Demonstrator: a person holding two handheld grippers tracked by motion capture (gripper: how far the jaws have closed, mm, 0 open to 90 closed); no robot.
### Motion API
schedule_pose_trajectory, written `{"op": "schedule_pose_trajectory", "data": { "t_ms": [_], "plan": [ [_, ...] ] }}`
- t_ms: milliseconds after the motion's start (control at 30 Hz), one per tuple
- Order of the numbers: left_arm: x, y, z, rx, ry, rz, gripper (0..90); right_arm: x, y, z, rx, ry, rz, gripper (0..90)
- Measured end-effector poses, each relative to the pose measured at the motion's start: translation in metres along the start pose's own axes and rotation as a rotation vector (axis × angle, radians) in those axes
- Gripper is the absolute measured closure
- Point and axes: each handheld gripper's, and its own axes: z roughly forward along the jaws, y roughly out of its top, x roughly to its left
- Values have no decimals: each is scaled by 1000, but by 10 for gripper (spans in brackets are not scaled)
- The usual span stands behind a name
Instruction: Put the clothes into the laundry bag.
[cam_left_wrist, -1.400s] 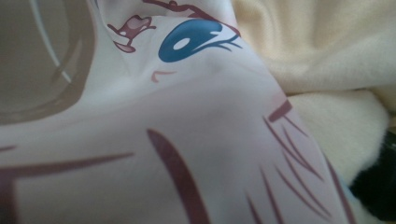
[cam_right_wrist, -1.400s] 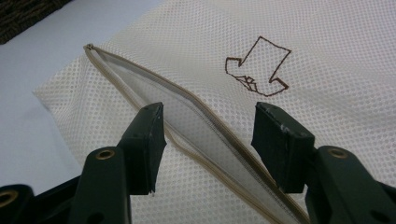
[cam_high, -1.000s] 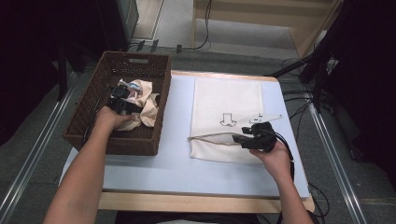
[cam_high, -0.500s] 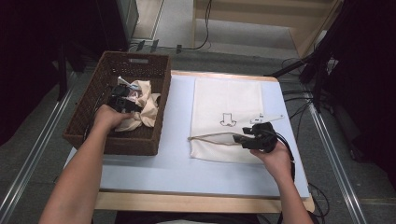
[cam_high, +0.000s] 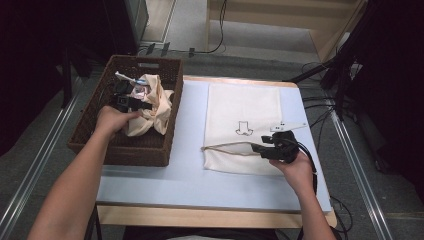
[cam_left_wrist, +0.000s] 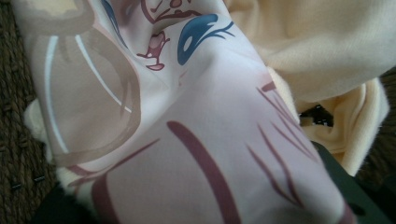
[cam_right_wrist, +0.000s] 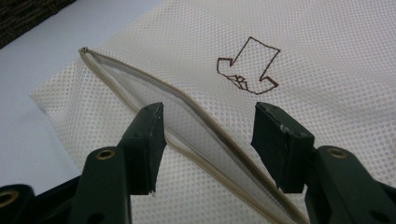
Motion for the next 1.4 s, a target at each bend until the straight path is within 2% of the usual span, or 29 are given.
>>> {"op": "schedule_pose_trajectory", "data": {
  "t_ms": [200,333,400,467,633,767,1000,1133,1400],
  "plan": [
    [-5,8,-18,-52,-43,-5,651,1,0,0,-1,-1,0,451],
    [-8,14,-31,-66,-44,19,651,1,0,0,-2,-1,0,451],
    [-8,16,-36,-81,-61,12,651,0,0,0,-4,-1,-1,452],
    [-9,20,-43,-88,-55,21,650,0,0,-1,-6,0,0,452],
    [-12,29,-59,-84,-54,28,650,-1,0,-1,-10,1,1,452],
    [-18,37,-73,-83,-55,54,648,-1,0,-2,-10,0,4,452],
    [-24,50,-92,-69,-77,69,645,-2,0,-2,-14,3,5,452],
    [-32,56,-102,-52,-79,113,645,-3,0,-3,-17,3,11,452],
    [-46,68,-121,-54,-143,149,645,-3,0,-4,-18,3,11,452]
  ]
}}
